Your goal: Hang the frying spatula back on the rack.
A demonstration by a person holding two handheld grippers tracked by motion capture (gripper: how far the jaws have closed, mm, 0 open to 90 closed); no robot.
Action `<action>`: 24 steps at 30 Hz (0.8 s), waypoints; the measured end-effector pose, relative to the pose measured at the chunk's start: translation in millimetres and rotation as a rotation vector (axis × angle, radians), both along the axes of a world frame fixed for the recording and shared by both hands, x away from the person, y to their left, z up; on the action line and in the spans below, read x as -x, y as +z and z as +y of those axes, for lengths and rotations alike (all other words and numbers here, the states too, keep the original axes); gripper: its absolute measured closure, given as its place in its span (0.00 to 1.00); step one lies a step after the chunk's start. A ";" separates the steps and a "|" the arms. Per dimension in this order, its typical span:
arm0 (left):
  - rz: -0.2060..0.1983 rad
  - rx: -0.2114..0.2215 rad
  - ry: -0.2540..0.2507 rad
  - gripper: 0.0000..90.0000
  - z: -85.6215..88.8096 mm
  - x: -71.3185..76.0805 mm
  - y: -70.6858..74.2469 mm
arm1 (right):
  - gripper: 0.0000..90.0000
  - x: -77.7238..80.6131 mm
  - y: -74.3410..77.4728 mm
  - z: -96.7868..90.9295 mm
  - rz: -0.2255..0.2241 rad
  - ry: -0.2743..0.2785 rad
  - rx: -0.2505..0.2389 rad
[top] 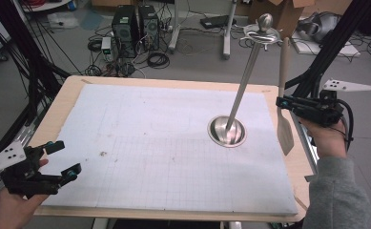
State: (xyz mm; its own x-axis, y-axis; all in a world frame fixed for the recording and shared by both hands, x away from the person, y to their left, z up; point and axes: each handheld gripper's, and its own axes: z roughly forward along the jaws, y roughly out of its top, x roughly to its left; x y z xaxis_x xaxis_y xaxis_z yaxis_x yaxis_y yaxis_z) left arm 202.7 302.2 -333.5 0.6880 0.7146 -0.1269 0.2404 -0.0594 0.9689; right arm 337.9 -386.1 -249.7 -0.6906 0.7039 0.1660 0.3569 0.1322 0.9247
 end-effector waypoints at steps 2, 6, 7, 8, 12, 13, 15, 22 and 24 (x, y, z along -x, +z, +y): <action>-0.005 0.007 0.004 0.02 1.4 1.3 0.7 | 0.87 -1.6 -0.5 1.9 0.001 0.000 0.009; -0.001 0.006 0.008 0.02 3.3 1.6 -0.1 | 0.87 -4.2 -1.7 4.9 0.006 0.004 0.008; 0.001 0.006 0.009 0.02 3.4 1.8 -0.3 | 0.87 -4.9 -2.0 5.9 0.006 0.002 0.008; 0.000 0.007 0.009 0.02 3.5 1.8 -0.5 | 0.87 -5.6 -2.3 6.8 0.006 0.005 0.010; -0.003 0.009 0.011 0.02 3.8 2.7 0.2 | 0.87 -8.2 -3.4 10.7 0.008 0.003 0.016; -0.004 0.008 0.011 0.02 4.1 3.1 0.4 | 0.87 -8.8 -3.7 11.6 0.011 0.002 0.017; -0.004 0.009 0.012 0.02 4.3 3.2 0.0 | 0.87 -10.0 -4.3 13.1 0.011 0.003 0.019; -0.001 0.005 0.013 0.02 4.1 3.8 -0.4 | 0.87 -13.6 -6.2 17.8 0.006 -0.004 0.026; -0.001 0.007 0.016 0.02 4.1 4.2 -0.5 | 0.87 -14.5 -6.8 19.3 0.008 -0.004 0.029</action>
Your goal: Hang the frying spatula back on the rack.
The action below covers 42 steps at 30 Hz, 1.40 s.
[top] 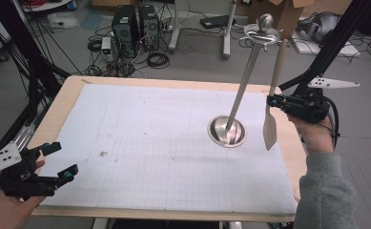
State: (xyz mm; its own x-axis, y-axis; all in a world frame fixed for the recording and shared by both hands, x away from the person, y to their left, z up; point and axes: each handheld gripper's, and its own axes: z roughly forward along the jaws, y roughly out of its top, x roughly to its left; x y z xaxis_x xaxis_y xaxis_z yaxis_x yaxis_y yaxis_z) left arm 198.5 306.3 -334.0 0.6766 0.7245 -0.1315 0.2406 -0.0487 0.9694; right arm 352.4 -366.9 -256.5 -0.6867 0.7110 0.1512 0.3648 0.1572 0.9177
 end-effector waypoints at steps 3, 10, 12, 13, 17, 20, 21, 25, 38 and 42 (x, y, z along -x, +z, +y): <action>0.002 -0.001 0.001 0.02 0.4 0.1 -0.5 | 0.87 -1.4 -1.0 2.3 0.000 -0.002 0.002; 0.002 -0.005 0.001 0.02 0.5 1.0 -0.5 | 0.87 -4.7 -2.6 8.5 0.002 -0.013 0.004; 0.003 -0.005 0.003 0.02 0.9 1.3 -0.6 | 0.87 -5.7 -2.9 10.3 -0.001 -0.019 0.006; 0.001 -0.002 0.005 0.02 0.8 1.5 -0.5 | 0.87 -6.3 -3.1 11.0 -0.004 -0.021 0.008; 0.000 -0.004 0.005 0.02 1.4 2.3 -0.1 | 0.87 -8.1 -3.7 13.4 -0.009 -0.028 0.014; 0.001 -0.004 0.006 0.02 1.5 2.5 -0.4 | 0.87 -8.3 -3.9 14.4 -0.007 -0.035 0.013; 0.001 -0.005 0.007 0.02 1.6 2.6 -0.5 | 0.87 -8.3 -3.9 14.6 -0.007 -0.037 0.014; 0.000 -0.006 0.007 0.02 1.3 2.8 -0.1 | 0.87 -8.3 -3.9 14.3 -0.011 -0.039 0.016; 0.000 -0.005 0.008 0.02 2.6 1.9 -0.3 | 0.75 -0.9 -2.0 12.7 -0.069 -0.057 -0.024; -0.001 -0.006 0.005 0.02 1.1 0.6 0.2 | 0.61 7.5 0.2 9.3 -0.107 -0.080 -0.021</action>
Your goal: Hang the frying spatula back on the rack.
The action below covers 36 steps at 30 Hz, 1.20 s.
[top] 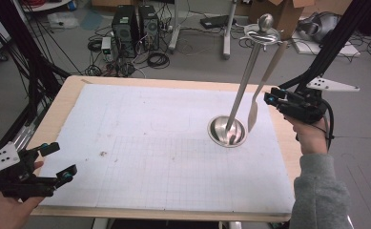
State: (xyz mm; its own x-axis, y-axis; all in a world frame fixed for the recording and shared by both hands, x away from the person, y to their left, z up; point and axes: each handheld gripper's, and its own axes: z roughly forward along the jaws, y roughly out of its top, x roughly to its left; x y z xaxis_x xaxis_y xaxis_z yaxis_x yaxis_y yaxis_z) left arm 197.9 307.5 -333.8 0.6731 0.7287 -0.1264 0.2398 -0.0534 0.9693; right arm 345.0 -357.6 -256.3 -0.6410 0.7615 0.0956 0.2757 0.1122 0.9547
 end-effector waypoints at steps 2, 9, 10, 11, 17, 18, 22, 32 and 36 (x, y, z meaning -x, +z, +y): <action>0.000 -0.001 -0.005 0.02 -1.1 -1.3 0.2 | 0.53 4.2 0.7 -0.3 -0.018 -0.015 0.014; 0.000 0.003 -0.019 0.02 -5.5 -7.6 0.7 | 0.23 15.5 -2.2 1.0 -0.039 -0.010 0.033; 0.001 0.001 -0.021 0.02 -5.9 -8.8 0.4 | 0.18 16.6 -3.7 2.2 -0.037 -0.007 0.031; 0.002 -0.001 -0.024 0.02 -6.6 -10.1 0.2 | 0.17 17.7 -5.3 3.2 -0.039 0.003 0.033; 0.003 0.002 -0.041 0.02 -10.5 -16.4 0.3 | 0.16 27.2 -13.0 9.9 -0.063 0.042 0.040; 0.001 0.001 -0.042 0.02 -10.8 -17.3 0.7 | 0.16 28.6 -13.8 11.1 -0.072 0.046 0.043; -0.007 0.016 -0.049 0.02 -12.4 -20.7 2.0 | 0.16 37.2 -15.2 15.5 -0.090 0.059 0.036; -0.041 0.036 -0.060 0.02 -13.9 -28.0 4.7 | 0.16 59.2 -23.4 26.6 -0.137 0.073 0.009; -0.042 0.045 -0.062 0.02 -13.8 -30.4 5.2 | 0.16 66.7 -30.2 28.6 -0.136 0.095 -0.017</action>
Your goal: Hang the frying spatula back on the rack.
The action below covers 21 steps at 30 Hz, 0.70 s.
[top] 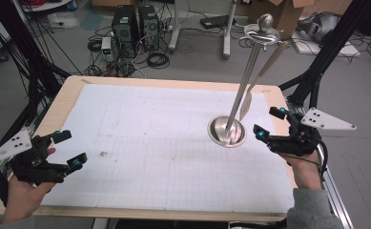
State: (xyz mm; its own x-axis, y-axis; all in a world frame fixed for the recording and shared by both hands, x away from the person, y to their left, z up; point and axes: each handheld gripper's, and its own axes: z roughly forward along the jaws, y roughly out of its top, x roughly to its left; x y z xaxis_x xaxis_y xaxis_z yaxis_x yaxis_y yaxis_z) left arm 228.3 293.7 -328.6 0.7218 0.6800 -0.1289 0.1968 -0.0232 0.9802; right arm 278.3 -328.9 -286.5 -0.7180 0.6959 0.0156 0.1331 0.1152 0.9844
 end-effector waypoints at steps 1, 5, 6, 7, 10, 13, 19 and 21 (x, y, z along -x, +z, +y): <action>0.001 0.001 -0.001 0.02 0.0 -0.7 -0.1 | 0.16 2.0 -1.5 -0.3 0.009 0.009 -0.001; 0.001 0.002 -0.007 0.02 -1.8 -2.8 -0.6 | 0.16 8.9 -7.9 -2.5 0.019 0.031 0.003; 0.001 0.005 -0.009 0.02 -2.5 -3.1 -0.6 | 0.16 11.2 -9.7 -3.1 0.021 0.039 -0.001; 0.002 0.001 -0.011 0.02 -2.9 -3.3 -0.5 | 0.16 13.3 -11.4 -3.8 0.019 0.040 -0.001; 0.001 0.001 -0.019 0.02 -4.3 -4.1 -0.3 | 0.16 19.9 -17.7 -6.6 0.028 0.056 -0.012; 0.003 0.005 -0.030 0.02 -5.1 -4.2 -0.4 | 0.16 25.0 -24.8 -8.9 0.046 0.082 -0.029; -0.021 0.022 -0.051 0.02 -5.6 -3.4 0.6 | 0.16 31.9 -40.8 -12.3 0.066 0.095 -0.027; -0.029 0.024 -0.060 0.02 -5.5 -3.0 0.9 | 0.16 33.6 -44.6 -13.0 0.079 0.108 -0.044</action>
State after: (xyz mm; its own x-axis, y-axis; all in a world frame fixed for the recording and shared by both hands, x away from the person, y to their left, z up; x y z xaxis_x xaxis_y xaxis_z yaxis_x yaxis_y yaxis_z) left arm 231.3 288.2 -327.7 0.7649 0.6323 -0.1228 0.1674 -0.0110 0.9858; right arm 244.7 -342.0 -331.1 -0.7843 0.6116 0.1042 0.1996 0.0898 0.9757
